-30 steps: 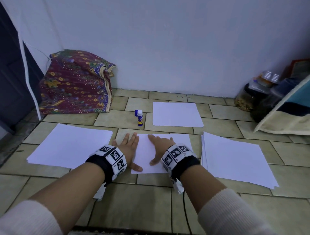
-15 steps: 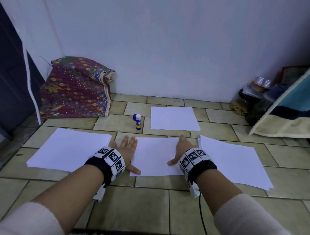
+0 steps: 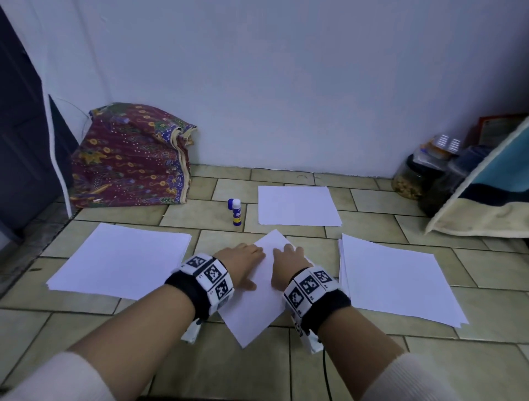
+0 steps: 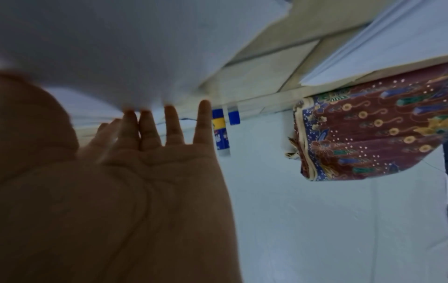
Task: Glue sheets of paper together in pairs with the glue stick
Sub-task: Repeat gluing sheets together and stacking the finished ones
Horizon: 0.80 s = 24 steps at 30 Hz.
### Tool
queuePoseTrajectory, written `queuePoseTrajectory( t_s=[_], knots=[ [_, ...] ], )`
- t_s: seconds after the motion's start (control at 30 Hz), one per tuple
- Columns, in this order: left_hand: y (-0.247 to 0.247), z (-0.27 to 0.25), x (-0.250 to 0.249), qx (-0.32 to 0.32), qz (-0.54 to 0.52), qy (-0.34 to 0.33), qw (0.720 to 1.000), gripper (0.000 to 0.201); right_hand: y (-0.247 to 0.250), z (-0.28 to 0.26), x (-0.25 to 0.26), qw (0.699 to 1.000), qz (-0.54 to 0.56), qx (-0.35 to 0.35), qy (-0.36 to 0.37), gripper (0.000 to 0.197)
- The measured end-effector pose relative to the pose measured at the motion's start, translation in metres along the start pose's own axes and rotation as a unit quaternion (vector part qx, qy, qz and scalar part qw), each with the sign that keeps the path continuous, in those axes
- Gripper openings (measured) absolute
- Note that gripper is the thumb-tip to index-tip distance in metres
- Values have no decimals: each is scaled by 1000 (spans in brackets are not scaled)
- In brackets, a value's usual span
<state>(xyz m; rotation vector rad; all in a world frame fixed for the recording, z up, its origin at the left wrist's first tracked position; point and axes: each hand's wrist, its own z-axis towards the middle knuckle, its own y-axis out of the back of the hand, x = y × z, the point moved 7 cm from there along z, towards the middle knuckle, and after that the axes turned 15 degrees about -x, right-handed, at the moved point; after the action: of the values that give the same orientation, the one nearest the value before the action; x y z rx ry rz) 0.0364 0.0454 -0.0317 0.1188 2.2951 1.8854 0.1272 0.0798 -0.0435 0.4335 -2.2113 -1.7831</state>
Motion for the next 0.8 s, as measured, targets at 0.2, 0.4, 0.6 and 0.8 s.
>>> queuePoseTrajectory(
  t_s=[0.2, 0.4, 0.6, 0.8],
  knots=[
    [11, -3, 10, -29, 36, 60, 997, 48, -21, 5, 35, 999, 8, 48, 8, 79],
    [-14, -11, 52, 6, -28, 173, 984, 109, -15, 5, 46, 995, 17, 80, 50, 113],
    [-19, -10, 58, 35, 8, 177, 984, 109, -5, 14, 63, 996, 22, 79, 17, 91],
    [-19, -5, 60, 29, 66, 154, 985, 114, -4, 28, 70, 983, 35, 100, 151, 129]
  ],
)
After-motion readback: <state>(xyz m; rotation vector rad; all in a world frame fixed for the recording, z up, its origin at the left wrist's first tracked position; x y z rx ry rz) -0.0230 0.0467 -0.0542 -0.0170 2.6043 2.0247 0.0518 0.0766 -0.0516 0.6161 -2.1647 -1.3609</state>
